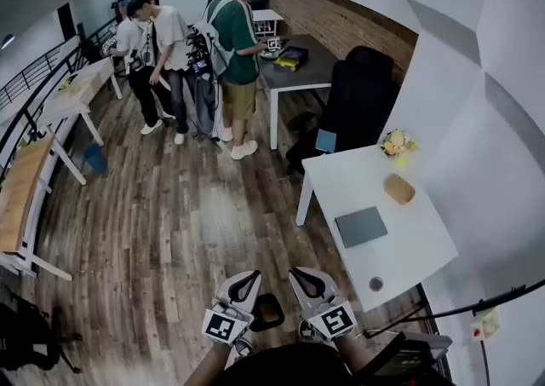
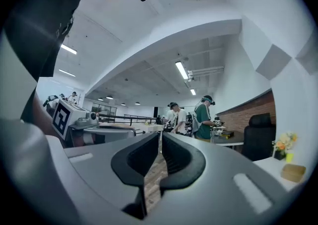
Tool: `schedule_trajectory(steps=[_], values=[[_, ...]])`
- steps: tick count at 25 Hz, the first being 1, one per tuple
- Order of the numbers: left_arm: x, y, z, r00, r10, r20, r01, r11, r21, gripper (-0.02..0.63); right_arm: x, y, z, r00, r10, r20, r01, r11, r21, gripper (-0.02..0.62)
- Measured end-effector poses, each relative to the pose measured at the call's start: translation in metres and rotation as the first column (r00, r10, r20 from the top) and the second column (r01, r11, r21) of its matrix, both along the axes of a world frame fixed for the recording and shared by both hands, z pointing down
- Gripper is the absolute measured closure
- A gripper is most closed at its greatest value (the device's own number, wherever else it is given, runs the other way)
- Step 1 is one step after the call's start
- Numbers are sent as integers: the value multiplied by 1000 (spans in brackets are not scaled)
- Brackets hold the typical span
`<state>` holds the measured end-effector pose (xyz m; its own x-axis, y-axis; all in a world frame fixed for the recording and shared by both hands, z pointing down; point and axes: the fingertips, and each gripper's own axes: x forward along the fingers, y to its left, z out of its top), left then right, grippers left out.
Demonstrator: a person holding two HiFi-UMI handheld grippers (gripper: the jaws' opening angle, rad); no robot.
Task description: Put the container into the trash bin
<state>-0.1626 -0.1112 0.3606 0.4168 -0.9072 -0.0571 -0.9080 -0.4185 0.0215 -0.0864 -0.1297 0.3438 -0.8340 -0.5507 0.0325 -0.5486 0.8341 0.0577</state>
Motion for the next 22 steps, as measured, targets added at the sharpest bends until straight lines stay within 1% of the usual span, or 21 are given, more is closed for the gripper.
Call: schedule_trajectory(steps=[2,5,8,12,15,17,19,22], values=[[15,-5,-8,999,43,16,-43,999,17,600,13,-4,-2,999,42,7,-42,999,7,560],[49,-6,-13,988,133,79,-137,990,43,600,37,-1,-6,995,97,12,-97,995,-6,569],[90,-5,-13,967,231,110,-236,971,31,600,74,5,-8,984,177,15,-177,984,-9,583],[136,-9,-18,939,327,103,-333,942,47,600,120,9,-8,962,274,14,-274,962,4,584],[162,-6,-20,912,397,100,-404,913,63,600,147,19,-5,938,347,2,-347,938,6,584],[179,-3,-21,888,449,95,-456,888,62,600,165,26,-5,913,408,-5,-408,913,0,584],[196,-2,-23,865,492,99,-499,864,68,600,181,30,-6,889,457,6,-457,889,-2,584],[224,0,-25,836,537,114,-547,833,86,600,209,35,-6,862,507,22,-507,862,-3,584]])
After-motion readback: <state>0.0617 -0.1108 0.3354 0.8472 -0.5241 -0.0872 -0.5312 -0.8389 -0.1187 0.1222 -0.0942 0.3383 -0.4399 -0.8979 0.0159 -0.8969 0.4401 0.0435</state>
